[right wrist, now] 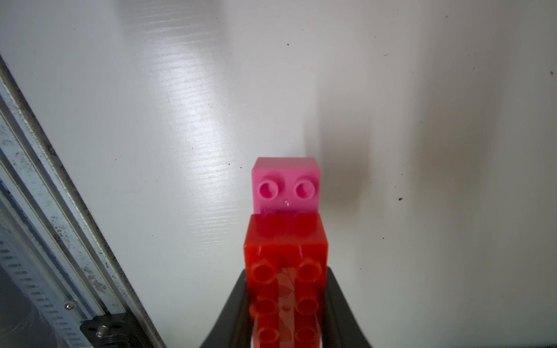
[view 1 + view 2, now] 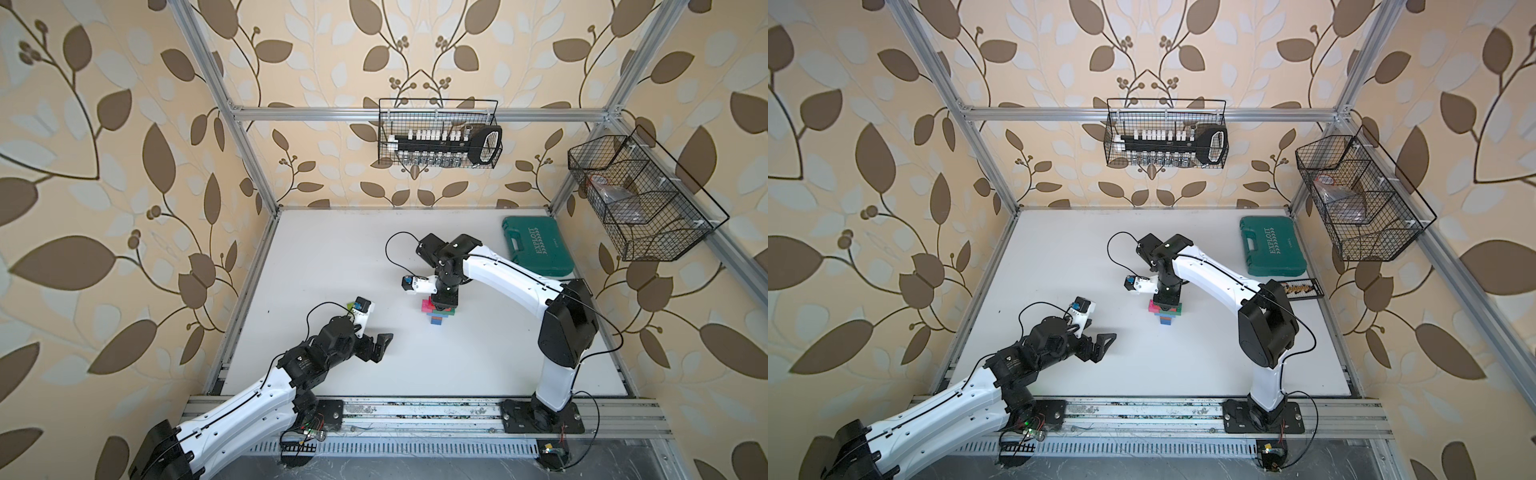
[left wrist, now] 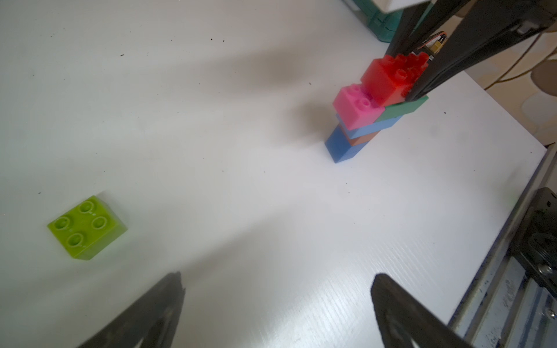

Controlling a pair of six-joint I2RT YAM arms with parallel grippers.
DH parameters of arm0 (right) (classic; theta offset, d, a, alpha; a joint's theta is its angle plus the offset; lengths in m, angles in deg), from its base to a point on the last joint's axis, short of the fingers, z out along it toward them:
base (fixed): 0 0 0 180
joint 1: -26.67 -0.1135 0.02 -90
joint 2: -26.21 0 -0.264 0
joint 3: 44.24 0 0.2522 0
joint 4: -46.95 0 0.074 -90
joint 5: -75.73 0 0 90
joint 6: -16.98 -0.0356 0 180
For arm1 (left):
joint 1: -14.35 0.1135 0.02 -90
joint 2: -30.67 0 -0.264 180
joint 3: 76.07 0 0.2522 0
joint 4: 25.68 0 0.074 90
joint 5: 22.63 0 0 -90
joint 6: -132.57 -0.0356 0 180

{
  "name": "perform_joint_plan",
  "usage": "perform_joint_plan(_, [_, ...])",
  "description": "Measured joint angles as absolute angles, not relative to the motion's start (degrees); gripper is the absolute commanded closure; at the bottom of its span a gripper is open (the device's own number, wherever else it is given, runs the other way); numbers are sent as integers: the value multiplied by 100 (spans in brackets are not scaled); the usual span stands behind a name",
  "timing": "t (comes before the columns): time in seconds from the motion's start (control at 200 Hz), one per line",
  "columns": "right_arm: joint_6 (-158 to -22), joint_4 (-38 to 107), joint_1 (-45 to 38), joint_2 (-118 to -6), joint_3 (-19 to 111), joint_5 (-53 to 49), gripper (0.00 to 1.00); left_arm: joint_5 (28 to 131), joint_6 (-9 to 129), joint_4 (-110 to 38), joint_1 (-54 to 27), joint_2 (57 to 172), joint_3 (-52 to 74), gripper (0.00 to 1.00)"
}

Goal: Assemble a spoon with lego
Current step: Assemble the lego brick with the lego brick.

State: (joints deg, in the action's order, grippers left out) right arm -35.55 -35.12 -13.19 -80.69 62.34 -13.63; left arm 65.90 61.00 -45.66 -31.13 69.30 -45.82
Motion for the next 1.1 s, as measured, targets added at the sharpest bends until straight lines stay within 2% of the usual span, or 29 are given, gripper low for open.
perform_joint_plan(1.105, [-3616, -3416, -1319, -8014, 6142, -1365, 100, 6583, 6105, -4546, -3113, 7011, -4582, 1])
